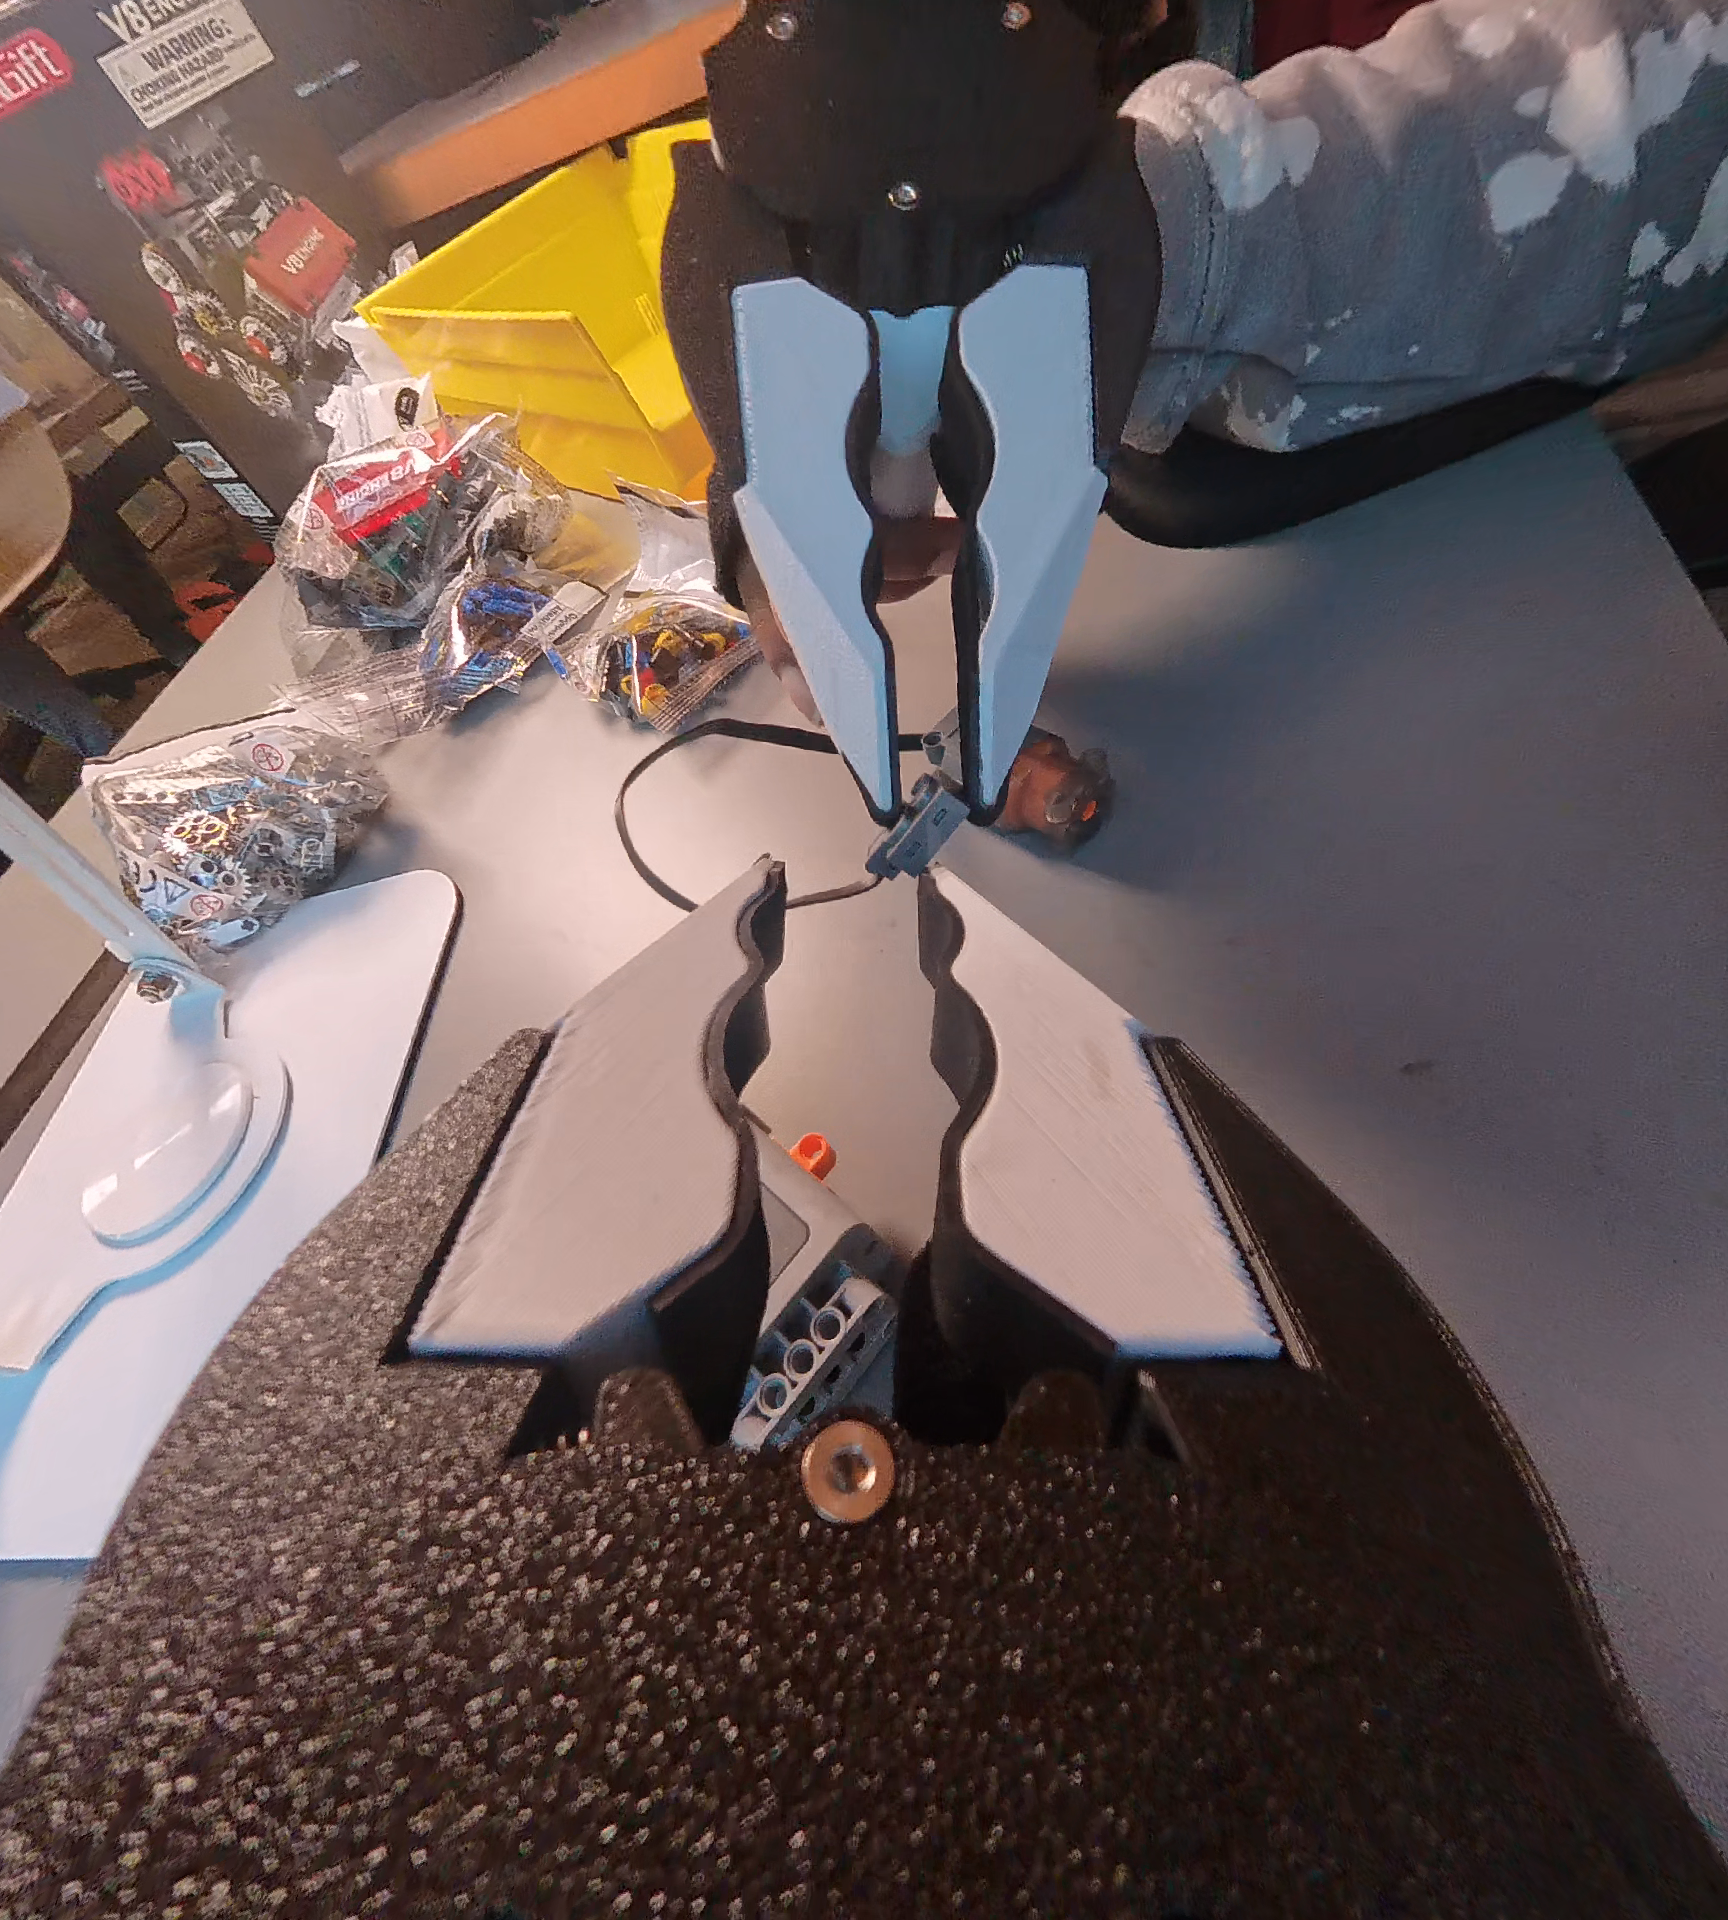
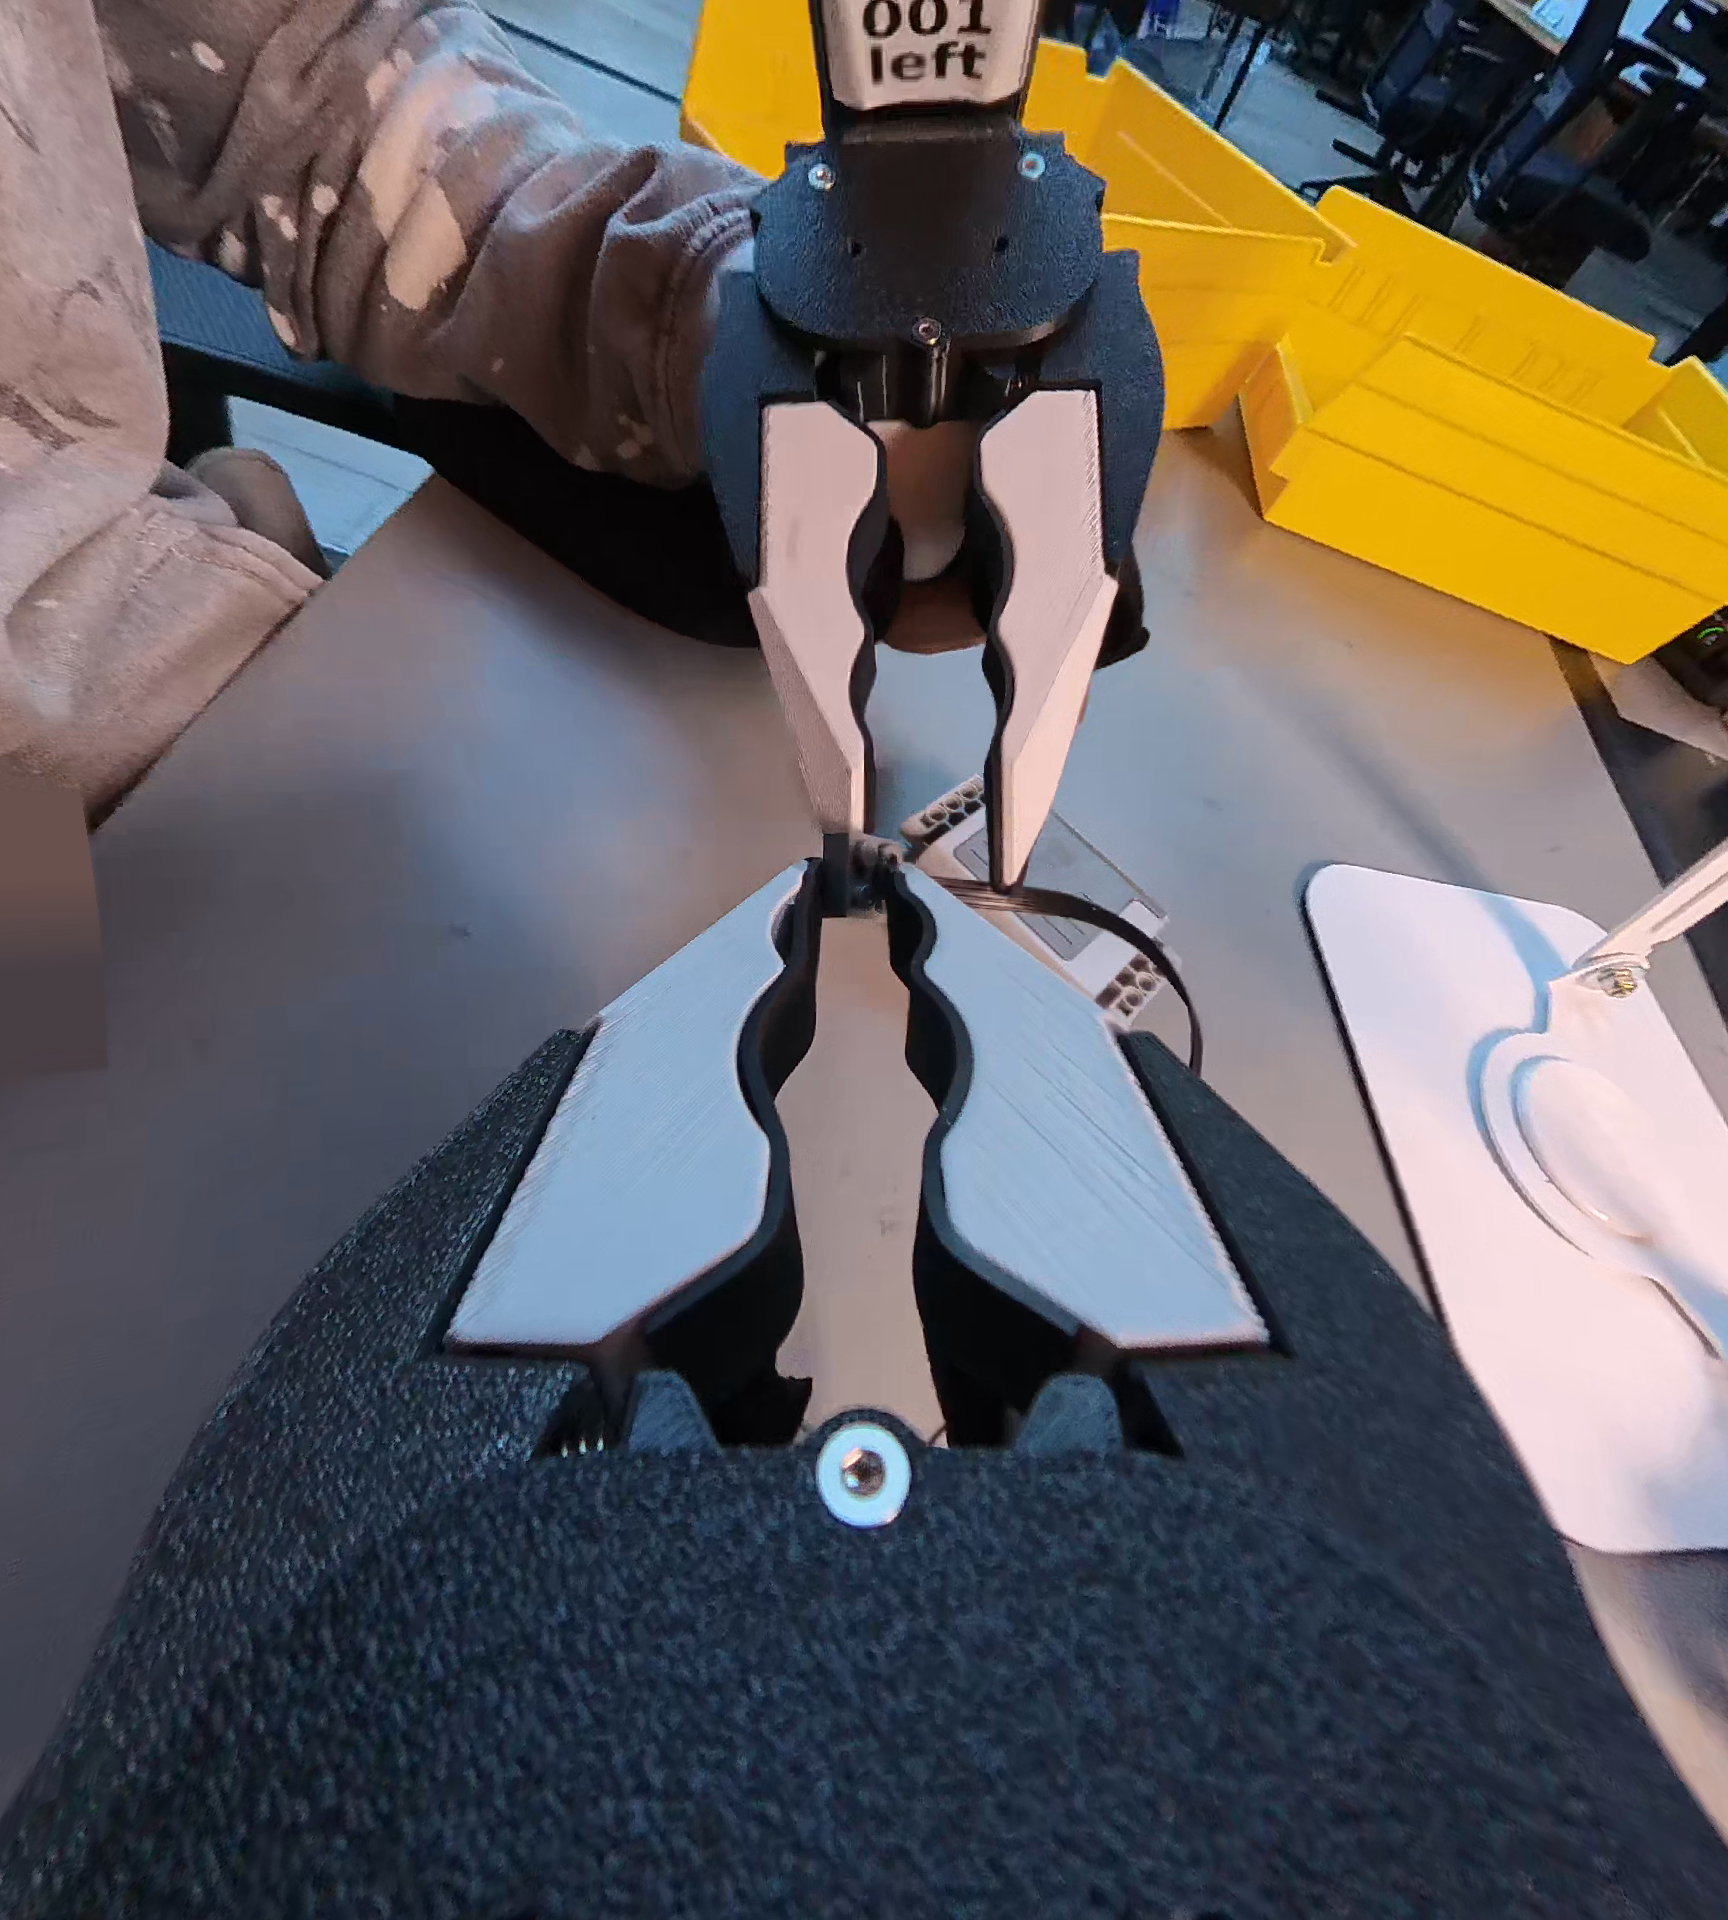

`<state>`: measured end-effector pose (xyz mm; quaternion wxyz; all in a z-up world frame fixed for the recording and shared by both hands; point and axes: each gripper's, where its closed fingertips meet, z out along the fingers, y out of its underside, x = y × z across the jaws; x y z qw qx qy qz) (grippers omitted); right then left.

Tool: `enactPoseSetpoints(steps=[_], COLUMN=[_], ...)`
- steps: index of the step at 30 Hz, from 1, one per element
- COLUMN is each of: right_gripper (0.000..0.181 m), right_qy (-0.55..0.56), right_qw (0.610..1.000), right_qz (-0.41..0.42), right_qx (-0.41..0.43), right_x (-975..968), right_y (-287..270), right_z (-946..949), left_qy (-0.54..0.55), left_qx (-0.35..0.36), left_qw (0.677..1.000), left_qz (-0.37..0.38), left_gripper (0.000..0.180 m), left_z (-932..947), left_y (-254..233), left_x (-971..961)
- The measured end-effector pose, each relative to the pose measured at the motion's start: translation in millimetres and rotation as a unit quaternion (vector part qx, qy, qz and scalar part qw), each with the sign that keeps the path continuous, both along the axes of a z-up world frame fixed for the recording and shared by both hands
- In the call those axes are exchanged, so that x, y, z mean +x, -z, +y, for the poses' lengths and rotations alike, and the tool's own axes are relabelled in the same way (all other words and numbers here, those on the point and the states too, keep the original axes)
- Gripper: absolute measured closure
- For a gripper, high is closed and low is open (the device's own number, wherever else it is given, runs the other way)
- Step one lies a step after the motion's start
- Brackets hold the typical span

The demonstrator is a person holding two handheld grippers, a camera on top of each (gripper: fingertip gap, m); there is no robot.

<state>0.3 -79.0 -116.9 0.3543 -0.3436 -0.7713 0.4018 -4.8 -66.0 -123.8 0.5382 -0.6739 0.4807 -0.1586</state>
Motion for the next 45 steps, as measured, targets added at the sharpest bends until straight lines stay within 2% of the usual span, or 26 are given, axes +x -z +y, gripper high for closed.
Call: enactPoseSetpoints(steps=[3,5,12,18,23,28,36,45], right_gripper=[0.169,0.169,0.169,0.164,0.171,0.173,0.159,0.165], right_qy=[-0.005,-0.009,0.001,0.042,0.064,0.117,0.247,0.304], right_qw=[0.999,0.998,0.993,0.993,0.99,0.984,0.939,0.91], right_qz=[-0.004,-0.015,-0.025,-0.02,0.003,-0.008,0.022,0.059], right_qx=[-0.039,-0.063,-0.119,-0.112,-0.123,-0.132,-0.238,-0.275], right_x=[0,1,2,-3,-8,-17,-40,-43], right_y=[-3,-1,-4,-5,-14,-8,-14,-23], right_z=[-3,-4,3,18,23,35,55,65], left_qy=[0.009,0.016,0.019,-0.002,-0.021,-0.072,-0.203,-0.254], left_qx=[-0.001,-0.008,-0.08,-0.103,-0.104,-0.075,0.004,0.052], left_qw=[1.0,1.0,0.996,0.99,0.987,0.988,0.978,0.966], left_qz=[0.018,0.012,-0.038,-0.1,-0.121,-0.111,-0.054,-0.001], left_gripper=[0.16,0.172,0.176,0.176,0.176,0.176,0.176,0.177], left_z=[-3,-6,-6,3,11,25,54,61], left_y=[6,7,8,-3,-6,-5,-6,-9], left_x=[6,9,11,5,0,-10,-35,-36])
